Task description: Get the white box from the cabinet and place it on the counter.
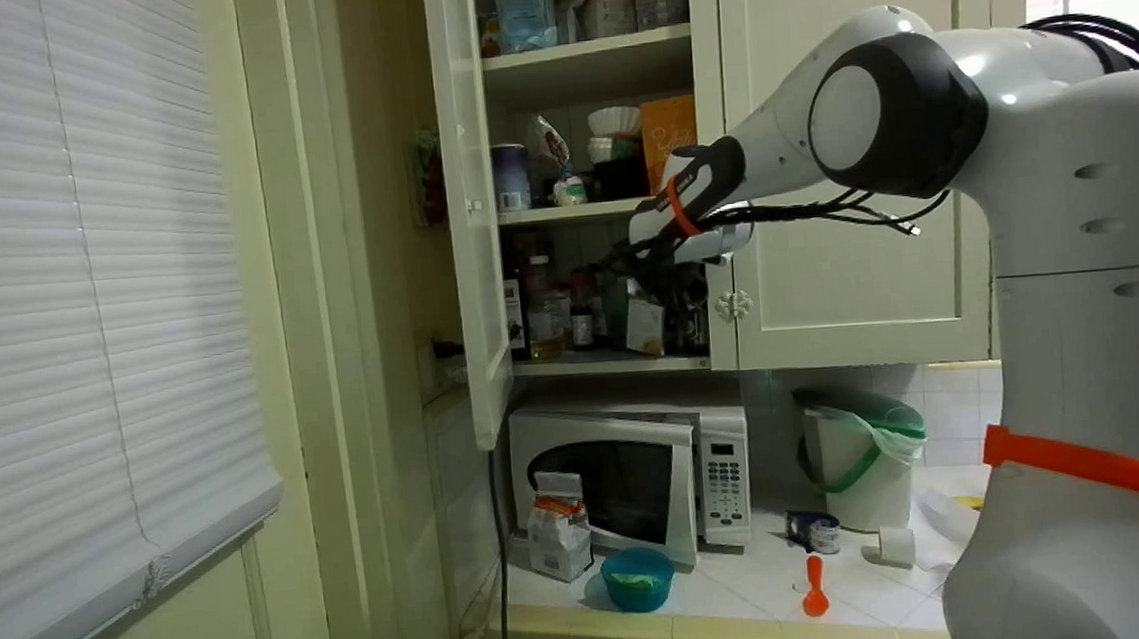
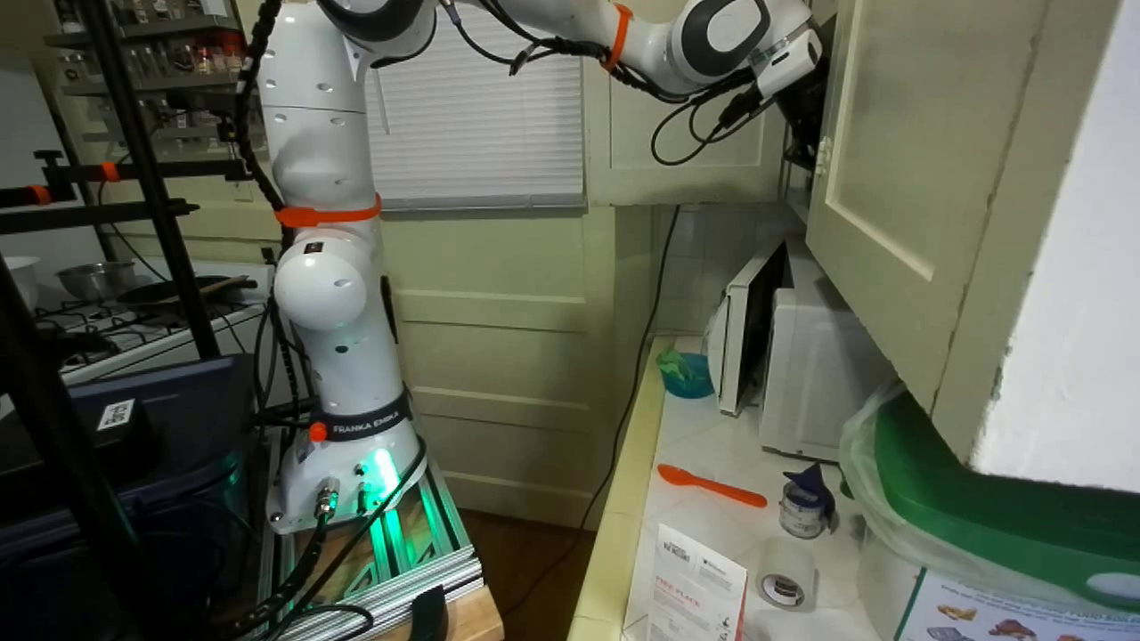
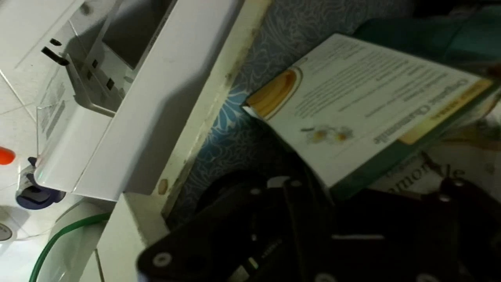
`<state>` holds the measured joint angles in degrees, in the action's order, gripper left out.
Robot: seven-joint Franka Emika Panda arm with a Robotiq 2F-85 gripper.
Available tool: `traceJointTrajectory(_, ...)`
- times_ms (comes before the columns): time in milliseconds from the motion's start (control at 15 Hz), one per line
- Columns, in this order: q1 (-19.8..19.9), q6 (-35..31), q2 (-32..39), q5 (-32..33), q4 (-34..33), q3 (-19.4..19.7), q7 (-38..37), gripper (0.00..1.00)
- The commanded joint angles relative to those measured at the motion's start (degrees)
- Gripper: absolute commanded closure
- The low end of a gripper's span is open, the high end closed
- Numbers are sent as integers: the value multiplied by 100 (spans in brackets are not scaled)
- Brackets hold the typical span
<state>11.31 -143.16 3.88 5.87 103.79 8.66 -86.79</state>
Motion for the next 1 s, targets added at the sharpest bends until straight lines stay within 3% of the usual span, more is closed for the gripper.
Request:
traceJointTrajectory(0, -83, 468, 6, -378, 13, 39, 626, 100)
traceJointTrajectory(933, -232, 495, -311, -528, 288, -35, 2477, 100)
